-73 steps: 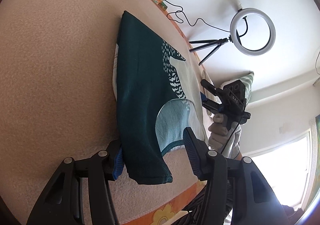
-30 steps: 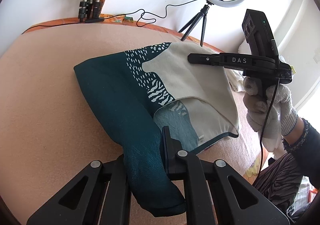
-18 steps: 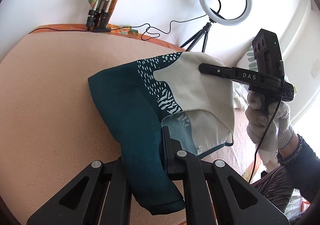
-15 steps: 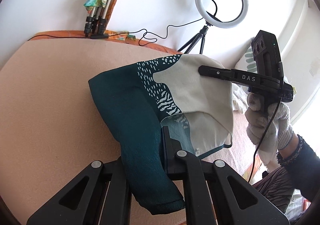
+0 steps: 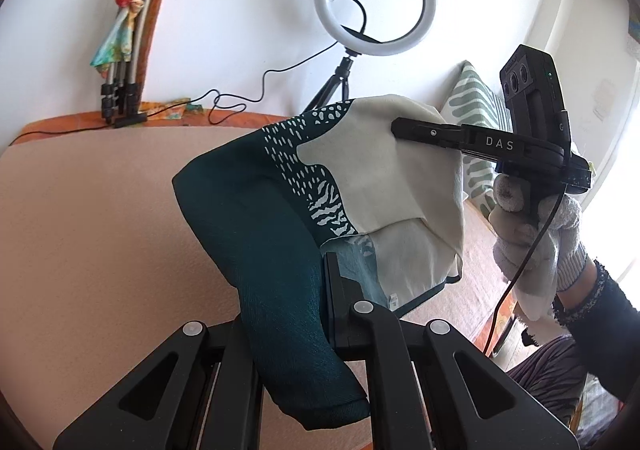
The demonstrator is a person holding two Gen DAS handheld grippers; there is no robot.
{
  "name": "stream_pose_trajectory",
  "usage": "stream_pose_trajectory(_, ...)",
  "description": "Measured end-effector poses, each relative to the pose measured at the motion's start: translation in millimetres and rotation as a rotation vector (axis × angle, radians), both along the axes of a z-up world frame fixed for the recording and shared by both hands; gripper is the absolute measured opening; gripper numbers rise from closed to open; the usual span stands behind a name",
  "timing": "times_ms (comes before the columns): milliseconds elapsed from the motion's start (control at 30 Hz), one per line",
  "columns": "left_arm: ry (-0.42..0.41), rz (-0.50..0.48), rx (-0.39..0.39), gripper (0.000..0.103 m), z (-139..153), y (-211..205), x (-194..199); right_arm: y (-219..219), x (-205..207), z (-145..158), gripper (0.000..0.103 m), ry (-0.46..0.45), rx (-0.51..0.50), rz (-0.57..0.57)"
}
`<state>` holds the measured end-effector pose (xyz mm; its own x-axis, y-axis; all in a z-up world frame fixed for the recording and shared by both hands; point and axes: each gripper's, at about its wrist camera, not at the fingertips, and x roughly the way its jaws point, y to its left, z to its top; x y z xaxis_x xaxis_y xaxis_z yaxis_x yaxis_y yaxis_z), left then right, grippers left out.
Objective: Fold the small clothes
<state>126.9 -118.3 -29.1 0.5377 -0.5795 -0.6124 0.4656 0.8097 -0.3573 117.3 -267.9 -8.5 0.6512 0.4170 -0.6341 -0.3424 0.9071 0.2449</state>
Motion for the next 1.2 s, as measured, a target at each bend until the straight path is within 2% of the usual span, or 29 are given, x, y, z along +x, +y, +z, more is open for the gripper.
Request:
stream_pose_trajectory(233,-0.058,-0.074,-0.014,0.006,19,-63,12,-60,-7,20,0.005,-0.036,-0.066,-0.050)
stream_pose_trajectory(433,-0.068,-0.150,-0.013,0.006,23,-123,30,-122,-10,33,0.005,-0.075,-0.097,-0.106)
stream_pose_trajectory(633,-0.090,-0.214,0.006,0.006,23,-176,46,-191,-3,29,0.005,-0.059,-0.080,-0.194)
stream_pose_trajectory(833,-0.109,-0.248,-0.012,0.006,19,-221,61,-254,6,32,0.005,-0.074,-0.059,-0.261)
stream_pose_trajectory(1033,-0.105,-0.284,0.003,0.006,4,-263,73,-295,23,24,0.005,-0.058,-0.071,-0.286)
stream_pose_trajectory(1200,-0.113,-0.311,0.034,0.006,-10,-287,82,-313,43,5,0.005,-0.030,-0.080,-0.278)
